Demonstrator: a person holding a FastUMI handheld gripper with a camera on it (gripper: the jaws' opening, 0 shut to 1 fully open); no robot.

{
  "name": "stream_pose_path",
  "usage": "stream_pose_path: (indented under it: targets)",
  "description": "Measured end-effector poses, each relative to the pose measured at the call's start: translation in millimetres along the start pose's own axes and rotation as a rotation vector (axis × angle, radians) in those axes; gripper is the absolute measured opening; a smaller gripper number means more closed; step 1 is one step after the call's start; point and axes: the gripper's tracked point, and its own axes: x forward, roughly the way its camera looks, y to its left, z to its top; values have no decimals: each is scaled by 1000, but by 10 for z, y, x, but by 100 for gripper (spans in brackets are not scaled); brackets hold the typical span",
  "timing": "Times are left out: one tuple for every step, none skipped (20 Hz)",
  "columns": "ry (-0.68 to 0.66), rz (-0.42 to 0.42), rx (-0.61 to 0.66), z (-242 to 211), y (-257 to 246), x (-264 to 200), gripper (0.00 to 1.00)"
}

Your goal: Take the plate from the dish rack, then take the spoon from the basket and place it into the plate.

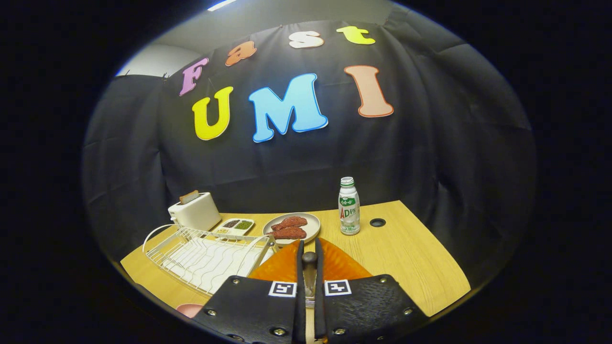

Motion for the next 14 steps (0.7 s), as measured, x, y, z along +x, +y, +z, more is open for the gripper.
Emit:
stream_pose_path:
  targets:
    - [-7,5,-9,81,25,-15,7]
    - [-10,9,-12,160,63,-58,7]
    - [-11,11,-16,230,101,-105,7]
    - [-11,8,-27,297,135,-177,7]
    - [-8,8,-41,357,179,-250,7]
    - [-7,14,-51,394,247,-331,7]
    - [-6,24,-58,436,332,-422,7]
    - [-8,30,-66,468,398,-522,7]
    - [-9,36,-76,491,467,-625,7]
    - [-8,46,-78,495,544,-708,7]
    - [-4,60,-82,493,638,-786,7]
    - [-3,73,-82,485,715,-858,7]
    - [0,82,-86,459,784,-890,7]
    - [2,88,-91,437,838,-933,7]
